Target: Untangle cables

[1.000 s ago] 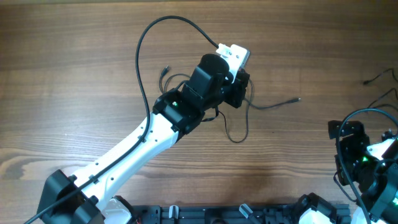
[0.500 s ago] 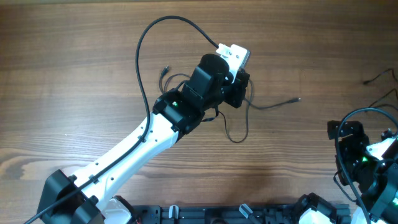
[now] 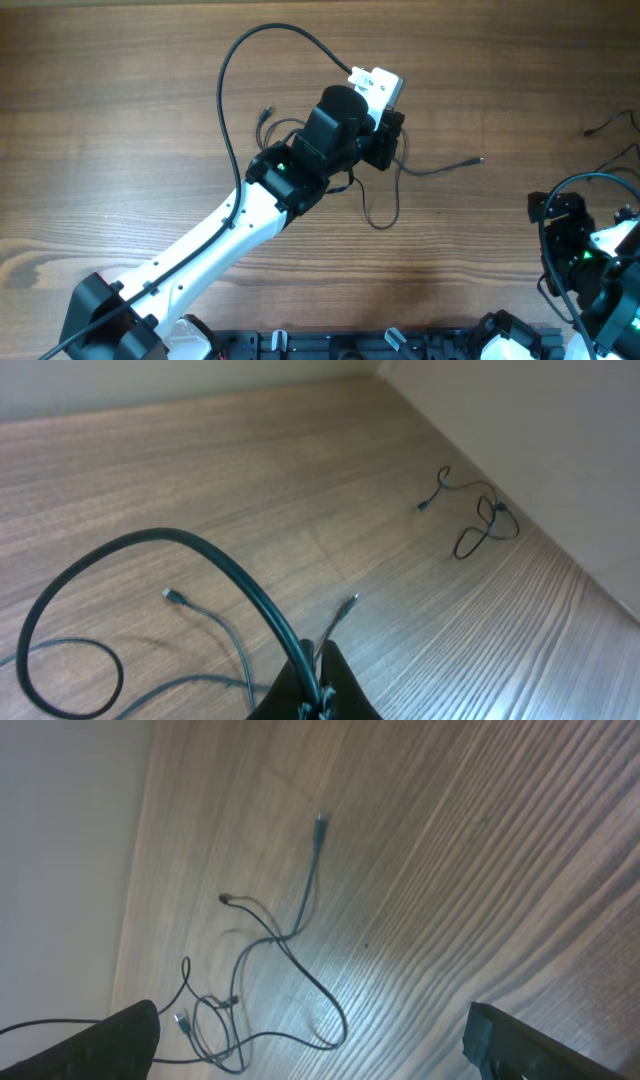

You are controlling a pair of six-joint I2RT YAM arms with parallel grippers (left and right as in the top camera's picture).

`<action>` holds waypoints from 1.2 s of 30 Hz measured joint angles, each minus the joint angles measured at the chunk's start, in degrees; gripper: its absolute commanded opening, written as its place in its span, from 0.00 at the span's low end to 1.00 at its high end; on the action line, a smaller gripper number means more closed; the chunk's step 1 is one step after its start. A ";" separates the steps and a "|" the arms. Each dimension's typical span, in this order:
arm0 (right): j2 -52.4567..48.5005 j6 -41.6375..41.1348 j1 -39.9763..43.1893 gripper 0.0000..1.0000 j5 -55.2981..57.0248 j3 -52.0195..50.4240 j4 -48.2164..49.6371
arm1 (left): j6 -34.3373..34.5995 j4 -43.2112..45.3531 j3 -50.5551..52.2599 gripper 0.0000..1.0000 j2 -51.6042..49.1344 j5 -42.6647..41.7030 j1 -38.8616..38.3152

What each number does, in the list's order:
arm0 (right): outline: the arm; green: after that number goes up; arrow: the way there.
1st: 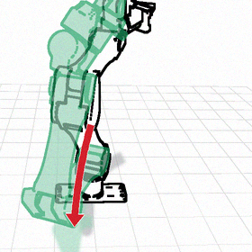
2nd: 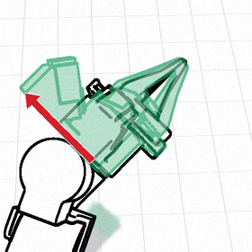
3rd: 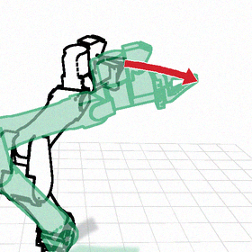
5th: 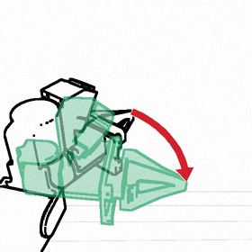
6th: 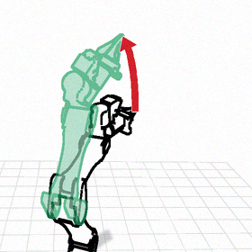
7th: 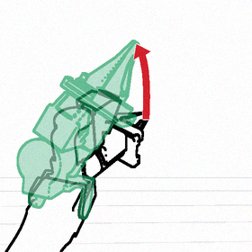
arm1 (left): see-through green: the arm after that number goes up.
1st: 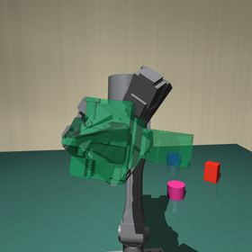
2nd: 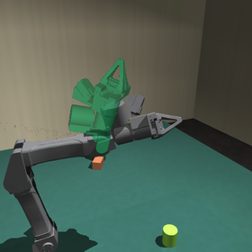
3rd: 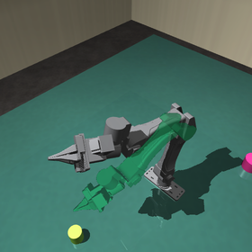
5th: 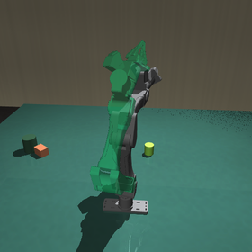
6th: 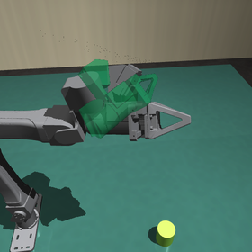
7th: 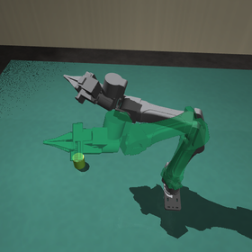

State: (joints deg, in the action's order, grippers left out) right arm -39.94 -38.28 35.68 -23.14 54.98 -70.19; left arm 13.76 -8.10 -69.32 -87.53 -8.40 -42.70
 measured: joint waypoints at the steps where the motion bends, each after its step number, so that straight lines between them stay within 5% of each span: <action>1: 0.00 0.00 0.00 1.00 -0.02 0.00 0.24 | 0.00 0.46 0.00 0.04 0.00 0.00 0.00; 21: 0.00 0.02 0.00 1.00 0.66 0.00 0.61 | 0.00 1.25 0.00 0.04 0.00 -1.18 0.00; 29: 0.00 0.39 0.00 1.00 1.77 -0.02 1.97 | -0.02 10.80 0.00 0.04 0.00 -21.90 0.04; 36: 0.00 1.11 0.00 1.00 1.77 -0.02 1.99 | 0.28 11.82 0.00 0.04 0.02 -30.75 3.39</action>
State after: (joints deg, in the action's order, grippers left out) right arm -39.94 -37.17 35.68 -21.37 54.96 -68.20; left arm 14.04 3.73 -69.32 -87.50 -39.16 -39.31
